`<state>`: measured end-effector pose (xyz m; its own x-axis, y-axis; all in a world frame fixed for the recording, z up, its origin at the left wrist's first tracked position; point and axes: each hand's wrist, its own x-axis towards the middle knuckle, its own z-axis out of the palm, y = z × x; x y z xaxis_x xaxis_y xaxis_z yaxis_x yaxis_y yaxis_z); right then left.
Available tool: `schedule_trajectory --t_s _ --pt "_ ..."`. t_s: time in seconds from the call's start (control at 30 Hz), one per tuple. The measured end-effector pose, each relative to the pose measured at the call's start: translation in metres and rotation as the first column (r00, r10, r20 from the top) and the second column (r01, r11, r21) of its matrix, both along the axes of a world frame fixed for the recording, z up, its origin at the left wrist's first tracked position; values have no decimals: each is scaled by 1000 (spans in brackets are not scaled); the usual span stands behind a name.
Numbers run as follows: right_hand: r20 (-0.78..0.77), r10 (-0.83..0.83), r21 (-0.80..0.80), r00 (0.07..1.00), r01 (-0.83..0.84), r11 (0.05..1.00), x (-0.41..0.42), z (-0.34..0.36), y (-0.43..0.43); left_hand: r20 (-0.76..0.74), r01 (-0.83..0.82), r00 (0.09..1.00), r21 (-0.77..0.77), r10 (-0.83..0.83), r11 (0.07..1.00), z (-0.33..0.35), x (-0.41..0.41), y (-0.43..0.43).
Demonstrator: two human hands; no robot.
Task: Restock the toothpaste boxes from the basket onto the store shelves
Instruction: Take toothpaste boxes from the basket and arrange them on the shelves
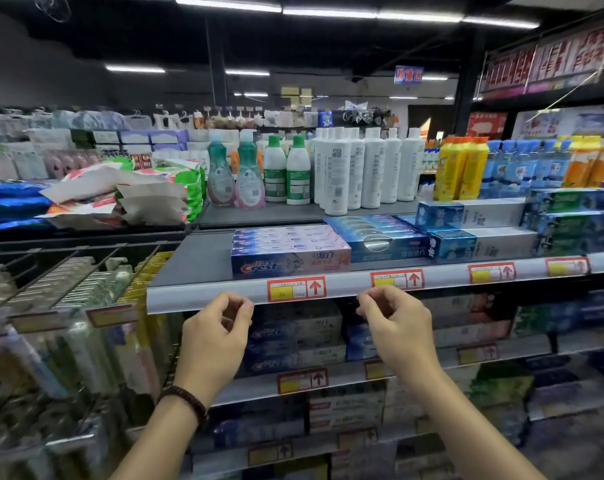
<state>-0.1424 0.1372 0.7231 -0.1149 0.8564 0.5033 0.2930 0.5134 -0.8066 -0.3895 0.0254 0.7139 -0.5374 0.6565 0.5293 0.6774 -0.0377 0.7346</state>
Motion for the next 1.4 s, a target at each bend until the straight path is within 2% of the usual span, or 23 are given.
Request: schedule_trajectory --t_s 0.43,0.8,0.97,1.4 --pt "20 6 -179 1000 -3 984 19 -64 -54 112 156 984 -195 -136 968 -64 40 -24" --pt "-40 -19 -224 999 9 975 69 -80 -64 142 273 958 -208 -247 939 -76 102 -17" --pt "-32 -5 -235 999 -3 972 101 -87 -57 144 322 944 -211 -297 923 -82 146 -4" --pt "-23 53 -267 998 -57 962 237 -116 -27 165 326 943 -260 -290 909 -115 295 38"
